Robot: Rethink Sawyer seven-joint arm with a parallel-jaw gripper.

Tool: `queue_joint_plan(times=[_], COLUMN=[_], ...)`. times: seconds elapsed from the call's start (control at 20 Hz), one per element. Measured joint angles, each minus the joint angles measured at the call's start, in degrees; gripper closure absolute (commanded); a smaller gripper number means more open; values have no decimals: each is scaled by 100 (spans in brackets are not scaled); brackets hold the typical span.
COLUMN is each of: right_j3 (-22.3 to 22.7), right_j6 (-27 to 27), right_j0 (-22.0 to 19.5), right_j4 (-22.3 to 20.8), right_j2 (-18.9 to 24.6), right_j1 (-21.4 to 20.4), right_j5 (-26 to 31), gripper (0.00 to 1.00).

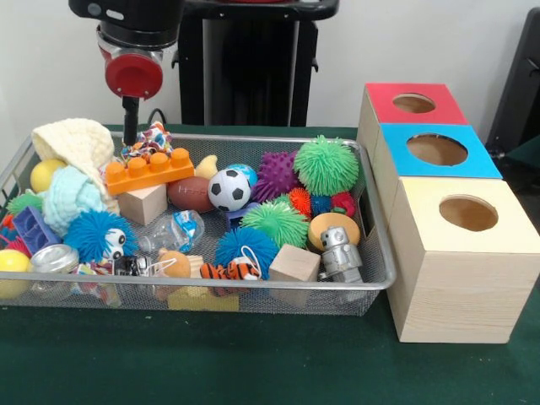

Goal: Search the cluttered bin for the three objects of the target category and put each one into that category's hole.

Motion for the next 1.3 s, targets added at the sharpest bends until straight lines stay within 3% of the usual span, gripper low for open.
queue_joint_plan(times=[0.7, 1.05, 1.3], right_j3=[-3, 3, 112], right_j6=[0, 0, 0], right_j0=[270, 365, 364], right_j4=[-1026, -1045, -767], right_j2=[-277, -252, -88], right_j1=[150, 246, 187], right_j5=[-267, -264, -70], gripper=[0, 0, 0])
